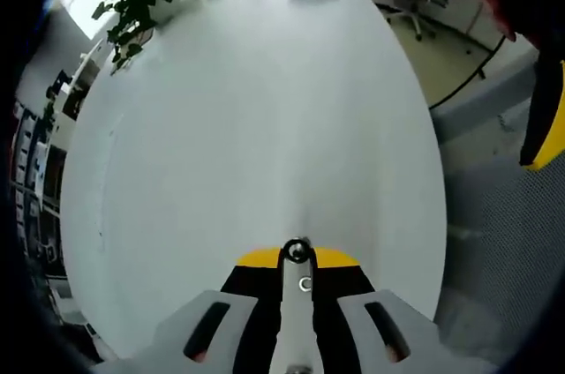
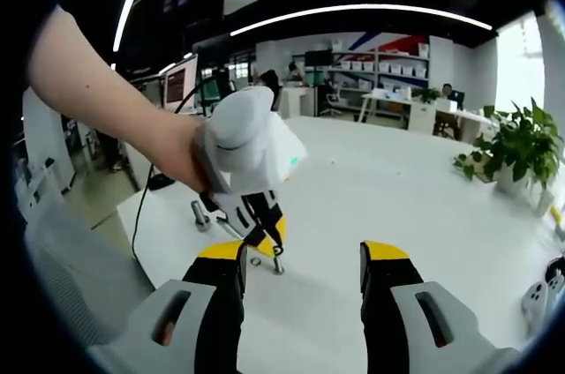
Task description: Place the washer onto the threaded stud by aligning its center hole with the stud, sliding it down to the base, and recovering from edge contact or off-axis alignment until the washer reaches the visible bottom stop.
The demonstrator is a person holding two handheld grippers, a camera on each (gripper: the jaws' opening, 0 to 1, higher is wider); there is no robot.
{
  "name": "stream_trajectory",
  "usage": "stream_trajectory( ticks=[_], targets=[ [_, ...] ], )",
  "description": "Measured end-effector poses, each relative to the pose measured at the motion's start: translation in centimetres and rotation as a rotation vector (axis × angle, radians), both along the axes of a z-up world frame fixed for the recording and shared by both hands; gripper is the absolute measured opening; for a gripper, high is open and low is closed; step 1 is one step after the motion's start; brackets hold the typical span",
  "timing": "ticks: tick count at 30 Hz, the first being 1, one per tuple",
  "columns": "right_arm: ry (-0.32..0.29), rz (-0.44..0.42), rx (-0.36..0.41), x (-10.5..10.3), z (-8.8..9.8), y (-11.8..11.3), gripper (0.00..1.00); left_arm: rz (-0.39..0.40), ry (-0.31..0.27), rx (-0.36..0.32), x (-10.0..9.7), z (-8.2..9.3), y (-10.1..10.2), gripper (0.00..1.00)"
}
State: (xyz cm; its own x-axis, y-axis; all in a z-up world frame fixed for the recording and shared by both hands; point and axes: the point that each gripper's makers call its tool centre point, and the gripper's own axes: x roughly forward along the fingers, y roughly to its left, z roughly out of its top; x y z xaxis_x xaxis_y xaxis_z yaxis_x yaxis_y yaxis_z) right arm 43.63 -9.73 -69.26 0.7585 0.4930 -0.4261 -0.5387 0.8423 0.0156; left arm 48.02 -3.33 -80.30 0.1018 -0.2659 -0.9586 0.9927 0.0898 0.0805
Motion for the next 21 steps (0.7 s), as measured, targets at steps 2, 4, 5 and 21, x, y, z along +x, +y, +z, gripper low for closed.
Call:
stream_trajectory(
  ticks=[2,4,5,21],
  targets=[
    [0.002,0.003,0.000,-0.04,-0.06,0.06,0.54,0.007,0.006,0.000,0.01,-0.03,0.06,0.09],
    [0.003,0.006,-0.006,-0.02,-0.16,0.09,0.54,0.004,0.006,0.004,-0.01,-0.02,0.12,0.09],
    [0.005,0.007,-0.005,-0.02,-0.18,0.12,0.54,0.002,0.007,0.005,-0.09,0.01,0.11,0.09],
    [0.005,0.004,-0.001,-0.05,-0.10,0.06,0.54,-0.020,0.013,0.025,-0.20,0.35,-0.07,0.09]
  ],
)
